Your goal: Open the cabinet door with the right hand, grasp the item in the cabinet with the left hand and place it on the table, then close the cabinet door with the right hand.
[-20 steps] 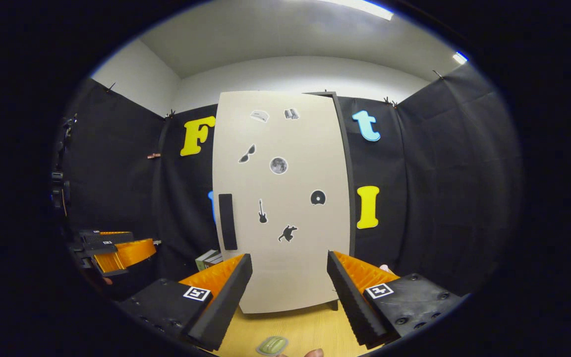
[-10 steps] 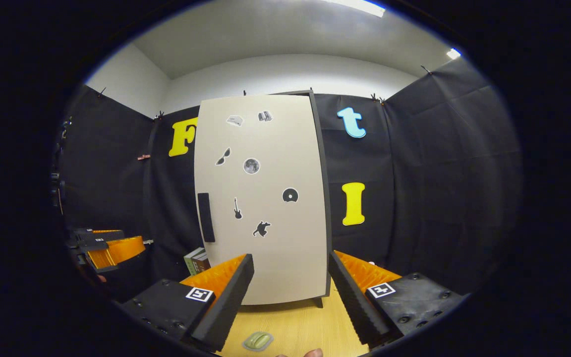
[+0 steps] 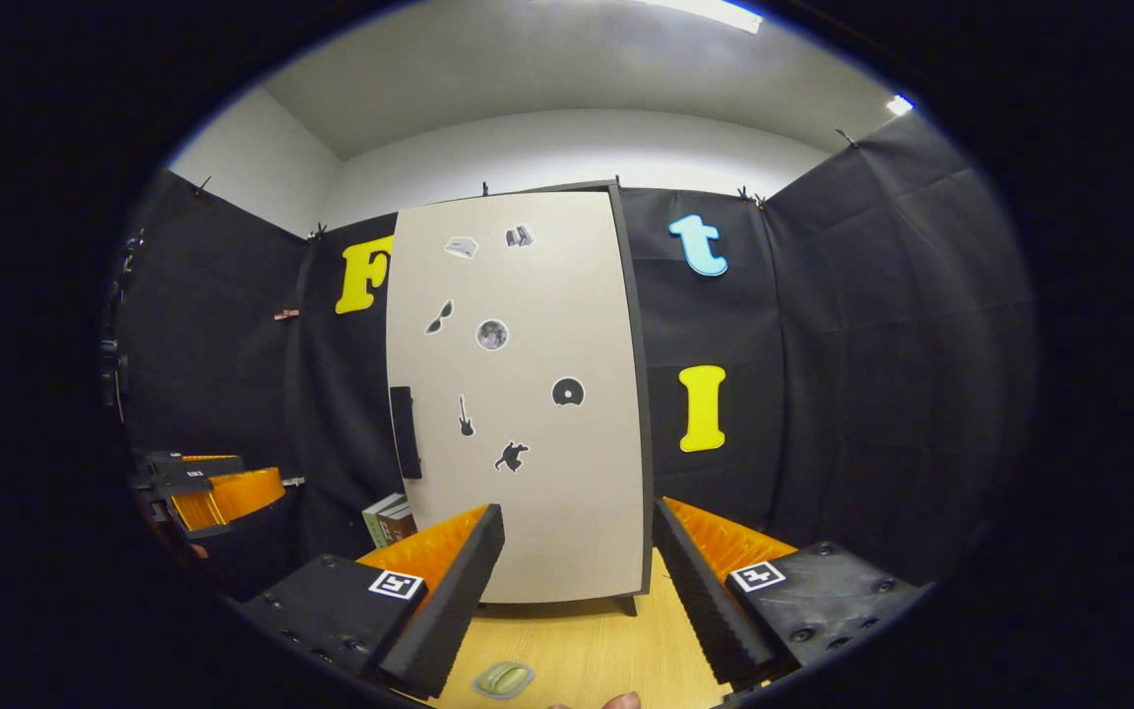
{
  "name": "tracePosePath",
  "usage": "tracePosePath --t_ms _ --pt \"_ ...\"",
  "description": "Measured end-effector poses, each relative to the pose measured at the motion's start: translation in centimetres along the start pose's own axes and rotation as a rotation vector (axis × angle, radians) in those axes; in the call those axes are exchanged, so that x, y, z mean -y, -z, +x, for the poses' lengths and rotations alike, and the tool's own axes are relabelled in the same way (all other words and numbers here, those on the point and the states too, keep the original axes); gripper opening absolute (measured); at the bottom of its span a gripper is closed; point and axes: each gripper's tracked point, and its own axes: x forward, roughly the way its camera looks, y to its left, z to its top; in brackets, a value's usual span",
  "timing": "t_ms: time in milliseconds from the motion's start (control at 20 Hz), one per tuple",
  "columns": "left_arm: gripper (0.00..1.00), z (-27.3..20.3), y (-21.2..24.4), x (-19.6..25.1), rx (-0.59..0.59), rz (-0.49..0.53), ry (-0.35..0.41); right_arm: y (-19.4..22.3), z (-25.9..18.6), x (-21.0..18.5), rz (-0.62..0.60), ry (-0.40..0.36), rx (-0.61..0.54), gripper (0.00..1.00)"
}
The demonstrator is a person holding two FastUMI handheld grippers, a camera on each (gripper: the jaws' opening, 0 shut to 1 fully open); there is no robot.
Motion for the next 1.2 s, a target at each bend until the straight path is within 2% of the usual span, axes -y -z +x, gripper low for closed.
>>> tracePosePath --t_ms 650,1200 --pt "0.96 0.0 -0.4 1.3 0.007 0.013 -0.011 -0.9 -0.3 2.2 -0.003 0.013 0.024 0.97" --pt "0.96 0.5 -0.8 1.9 0.015 0.026 -0.027 -0.6 0.8 1.5 -0.01 -0.032 0.012 0.97"
